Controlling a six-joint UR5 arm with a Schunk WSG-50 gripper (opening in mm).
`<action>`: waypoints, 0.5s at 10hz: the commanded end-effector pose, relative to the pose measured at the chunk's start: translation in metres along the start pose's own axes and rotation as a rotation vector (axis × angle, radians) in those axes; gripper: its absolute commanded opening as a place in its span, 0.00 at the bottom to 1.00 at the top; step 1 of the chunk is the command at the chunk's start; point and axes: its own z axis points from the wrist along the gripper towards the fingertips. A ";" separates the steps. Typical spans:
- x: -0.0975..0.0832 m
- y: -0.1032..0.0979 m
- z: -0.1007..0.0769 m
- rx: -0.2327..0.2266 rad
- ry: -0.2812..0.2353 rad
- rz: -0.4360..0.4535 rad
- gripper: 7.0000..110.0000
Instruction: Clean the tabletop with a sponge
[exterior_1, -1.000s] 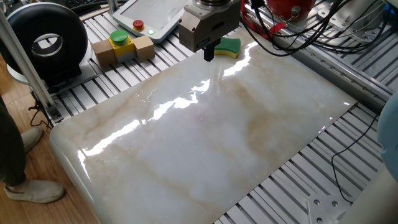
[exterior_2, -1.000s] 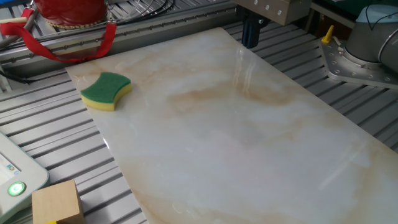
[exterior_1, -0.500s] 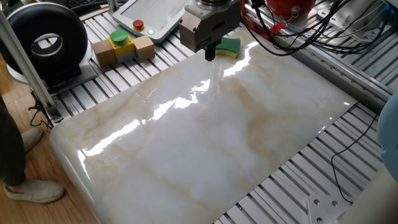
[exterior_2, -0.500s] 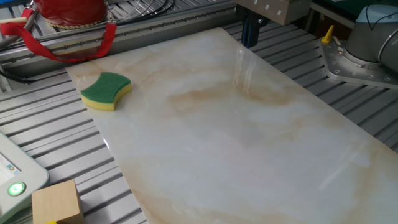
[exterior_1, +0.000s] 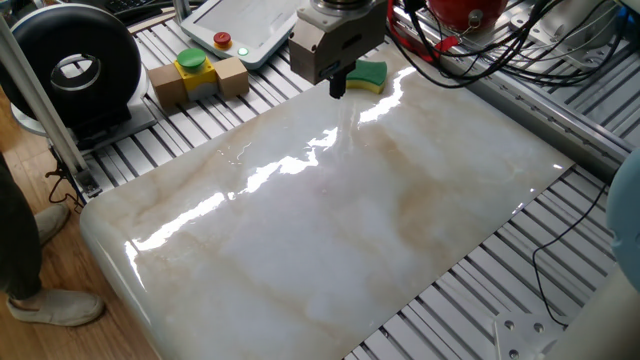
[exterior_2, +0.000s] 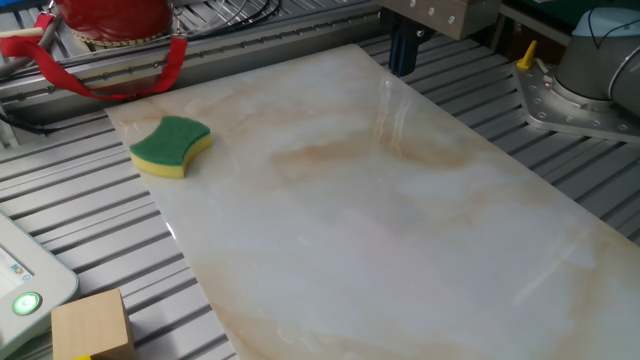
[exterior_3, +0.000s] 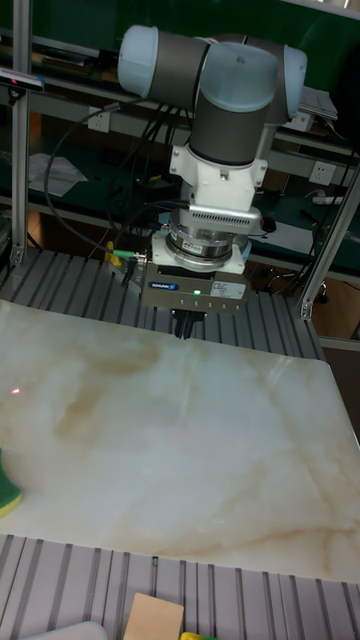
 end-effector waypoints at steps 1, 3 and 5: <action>-0.004 -0.001 -0.001 0.005 -0.014 -0.116 0.00; -0.020 -0.001 -0.002 0.007 -0.081 -0.117 0.00; -0.015 0.000 -0.002 0.002 -0.061 -0.138 0.00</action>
